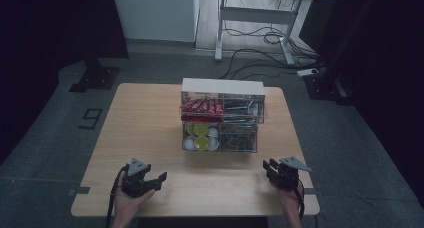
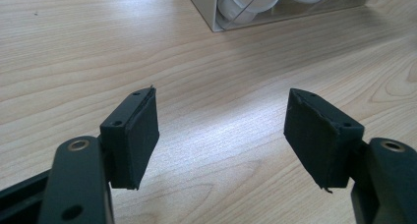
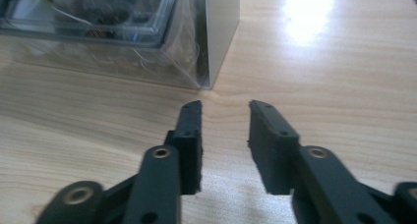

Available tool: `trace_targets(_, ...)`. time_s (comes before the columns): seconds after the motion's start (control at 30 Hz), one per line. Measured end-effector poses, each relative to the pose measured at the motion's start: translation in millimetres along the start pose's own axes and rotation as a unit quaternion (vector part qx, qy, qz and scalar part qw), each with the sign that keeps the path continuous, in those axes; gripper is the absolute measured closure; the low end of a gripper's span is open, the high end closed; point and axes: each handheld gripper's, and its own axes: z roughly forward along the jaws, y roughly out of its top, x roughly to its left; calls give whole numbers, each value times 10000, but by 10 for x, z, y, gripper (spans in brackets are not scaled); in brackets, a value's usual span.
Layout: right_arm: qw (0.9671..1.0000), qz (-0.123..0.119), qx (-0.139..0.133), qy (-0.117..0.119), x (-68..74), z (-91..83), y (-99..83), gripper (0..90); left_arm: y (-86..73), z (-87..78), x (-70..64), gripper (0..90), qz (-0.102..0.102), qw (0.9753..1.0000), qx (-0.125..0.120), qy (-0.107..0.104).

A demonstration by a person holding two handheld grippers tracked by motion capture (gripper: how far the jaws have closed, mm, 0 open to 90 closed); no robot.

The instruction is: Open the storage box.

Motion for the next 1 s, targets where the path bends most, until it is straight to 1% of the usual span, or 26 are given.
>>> trace_targets(0.07, 10000, 0, -67, 36, -7, -34, 15, 719, 1, -7, 13, 293, -5, 10000, 20, -2)
trace_targets(0.17, 9995, 148, -175, 213, -25, -88, 43, 763, -4, 0, 35, 293, -37, 10000, 30, 19)
trace_targets(0.27, 9991, 130, -319, 261, -13, -152, 82, 814, -8, 13, 43, 293, -57, 10000, 69, 20)
trace_targets(0.4, 9984, 104, -466, 311, 4, -214, 119, 851, -12, 27, 33, 293, -42, 9999, 117, -15)
trace_targets(0.43, 9981, 103, -499, 349, 8, -231, 129, 857, -12, 28, 32, 293, -43, 9999, 120, -18)
trace_targets(0.5, 9967, 176, -591, 530, 18, -269, 155, 865, -11, 26, 33, 293, -49, 9999, 116, -19)
trace_targets(0.6, 9960, 61, -693, 555, 65, -328, 199, 873, -14, 31, 38, 292, -61, 9999, 125, -23)
trace_targets(0.8, 9948, -49, -792, 637, 166, -387, 257, 882, -22, 48, 44, 292, -80, 9999, 147, -34)
trace_targets(1.0, 9939, -111, -829, 717, 246, -369, 285, 882, -28, 70, 31, 292, -56, 9998, 187, -44)
